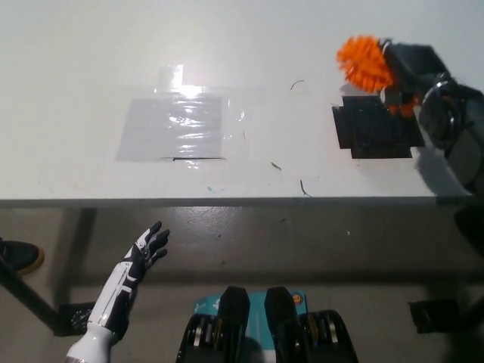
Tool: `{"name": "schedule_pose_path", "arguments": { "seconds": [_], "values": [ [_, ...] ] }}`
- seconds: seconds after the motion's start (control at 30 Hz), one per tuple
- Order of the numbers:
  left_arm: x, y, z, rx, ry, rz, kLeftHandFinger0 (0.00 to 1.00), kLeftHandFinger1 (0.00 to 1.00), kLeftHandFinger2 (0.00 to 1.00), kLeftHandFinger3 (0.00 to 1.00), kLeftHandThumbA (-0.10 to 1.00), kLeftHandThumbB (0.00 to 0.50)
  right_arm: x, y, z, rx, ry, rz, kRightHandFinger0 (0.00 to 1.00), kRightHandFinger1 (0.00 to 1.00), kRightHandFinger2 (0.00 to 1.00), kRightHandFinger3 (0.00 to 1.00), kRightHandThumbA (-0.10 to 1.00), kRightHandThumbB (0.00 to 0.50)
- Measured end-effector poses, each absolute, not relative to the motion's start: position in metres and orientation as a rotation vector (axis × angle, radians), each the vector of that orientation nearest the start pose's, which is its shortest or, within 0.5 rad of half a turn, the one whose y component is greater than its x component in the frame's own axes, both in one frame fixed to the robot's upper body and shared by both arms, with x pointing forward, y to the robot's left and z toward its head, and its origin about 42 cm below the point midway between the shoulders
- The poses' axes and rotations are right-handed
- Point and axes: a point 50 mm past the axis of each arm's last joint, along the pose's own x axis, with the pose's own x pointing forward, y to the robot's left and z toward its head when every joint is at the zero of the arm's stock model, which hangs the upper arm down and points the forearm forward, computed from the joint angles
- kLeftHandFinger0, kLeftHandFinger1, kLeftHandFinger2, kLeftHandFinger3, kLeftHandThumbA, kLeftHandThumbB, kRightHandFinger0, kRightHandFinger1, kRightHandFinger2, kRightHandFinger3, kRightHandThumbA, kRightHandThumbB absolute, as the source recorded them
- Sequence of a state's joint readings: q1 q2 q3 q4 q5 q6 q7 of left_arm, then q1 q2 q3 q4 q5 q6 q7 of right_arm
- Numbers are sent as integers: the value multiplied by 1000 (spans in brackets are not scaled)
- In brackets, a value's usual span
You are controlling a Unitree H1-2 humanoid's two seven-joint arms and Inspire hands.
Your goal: The robot uses it right hand to pick up an extended orange duster kept in the middle of the desk and presses its handle against the desk to collapse it
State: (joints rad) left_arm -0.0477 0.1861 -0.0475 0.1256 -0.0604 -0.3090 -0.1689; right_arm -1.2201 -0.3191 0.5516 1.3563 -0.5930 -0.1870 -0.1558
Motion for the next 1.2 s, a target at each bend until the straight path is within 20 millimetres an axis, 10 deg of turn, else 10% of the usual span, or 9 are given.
{"name": "schedule_pose_path", "arguments": {
  "seconds": [0.2,0.3,0.47,0.7,0.83,1.2],
  "values": [
    [295,251,98,137,-214,-235,1000,1000,1000,1000,1000,103,593,-245,322,-1333,-211,74,49,594,1000,975,-100,159],
    [294,251,97,137,-213,-238,1000,1000,1000,1000,1000,120,594,-240,335,-1323,-258,59,0,347,759,716,-100,175],
    [290,252,97,138,-210,-236,1000,1000,1000,1000,1000,136,597,-233,359,-1279,-363,26,0,300,768,807,-100,121],
    [290,252,97,138,-212,-236,1000,1000,1000,1000,1000,131,597,-220,421,-966,-532,-102,0,166,620,500,-100,157],
    [290,252,97,139,-212,-236,1000,1000,1000,1000,1000,127,594,-207,449,-762,-602,-158,0,129,549,498,-100,143],
    [289,252,96,139,-210,-234,1000,1000,1000,1000,1000,145,593,-184,444,-421,-576,-222,0,48,444,446,-100,142]
  ]
}}
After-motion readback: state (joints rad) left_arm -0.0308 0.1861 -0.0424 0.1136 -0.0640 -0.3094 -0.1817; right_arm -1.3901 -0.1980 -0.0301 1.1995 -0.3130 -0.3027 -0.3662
